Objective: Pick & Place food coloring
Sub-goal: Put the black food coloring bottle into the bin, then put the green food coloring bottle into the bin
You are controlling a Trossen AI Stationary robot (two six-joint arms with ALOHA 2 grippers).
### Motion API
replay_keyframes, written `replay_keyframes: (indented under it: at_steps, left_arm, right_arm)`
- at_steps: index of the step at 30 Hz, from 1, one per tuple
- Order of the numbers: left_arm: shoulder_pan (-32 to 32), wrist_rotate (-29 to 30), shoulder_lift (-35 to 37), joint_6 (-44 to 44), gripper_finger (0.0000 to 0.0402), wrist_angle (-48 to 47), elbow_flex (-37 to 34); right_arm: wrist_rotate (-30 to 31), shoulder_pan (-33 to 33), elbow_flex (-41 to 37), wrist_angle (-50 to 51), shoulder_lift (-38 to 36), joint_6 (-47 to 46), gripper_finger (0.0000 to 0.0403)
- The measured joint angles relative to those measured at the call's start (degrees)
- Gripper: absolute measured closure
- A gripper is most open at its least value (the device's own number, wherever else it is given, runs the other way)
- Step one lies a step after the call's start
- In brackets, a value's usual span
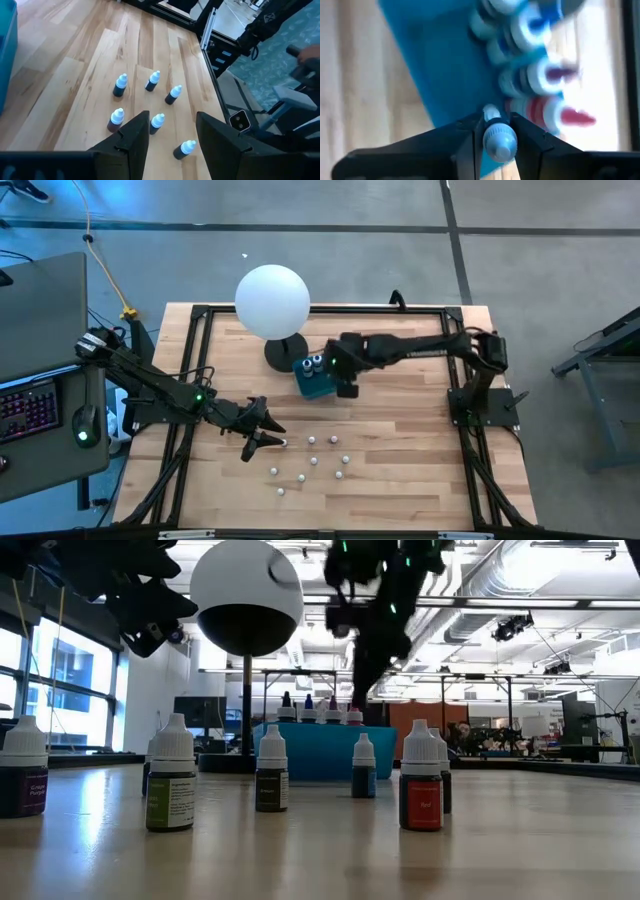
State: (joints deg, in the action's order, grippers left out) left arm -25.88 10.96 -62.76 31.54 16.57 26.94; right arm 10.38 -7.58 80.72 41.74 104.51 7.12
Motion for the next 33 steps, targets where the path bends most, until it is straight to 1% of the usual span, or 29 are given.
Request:
replay_keyframes:
  at_steps: [2,7,9,12,20,26,33]
  left_arm:
    - [0.0,0.0,0.0,0.2,0.0241,0.0,0.0]
    - [0.0,0.0,0.0,0.3,0.0241,0.0,0.0]
    - [0.0,0.0,0.0,0.3,0.0241,0.0,0.0]
    - [0.0,0.0,0.0,0.5,0.0241,0.0,0.0]
    - [0.0,0.0,0.0,0.6,0.0241,0.0,0.0]
    - [0.0,0.0,0.0,0.6,0.0241,0.0,0.0]
    - [0.0,0.0,0.0,0.6,0.0241,0.0,0.0]
  right_arm:
    - [-1.7,-1.7,-2.8,-0.9,0.0,-1.1,0.0328]
    - [-5.8,-2.8,-10.4,-9.7,0.1,-1.1,0.0328]
    - [-5.9,-2.9,-12.6,-12.9,0.1,-1.1,0.0328]
    - [-5.9,-2.9,-13.8,-14.4,0.1,-1.1,0.0322]
    - [-4.5,-2.9,-14.1,-13.9,0.1,-1.1,0.0272]
    - [-4.7,-1.9,-10.2,-11.0,0.1,-1.1,0.0265]
    - [-4.7,3.0,1.9,4.9,0.1,-2.5,0.0276]
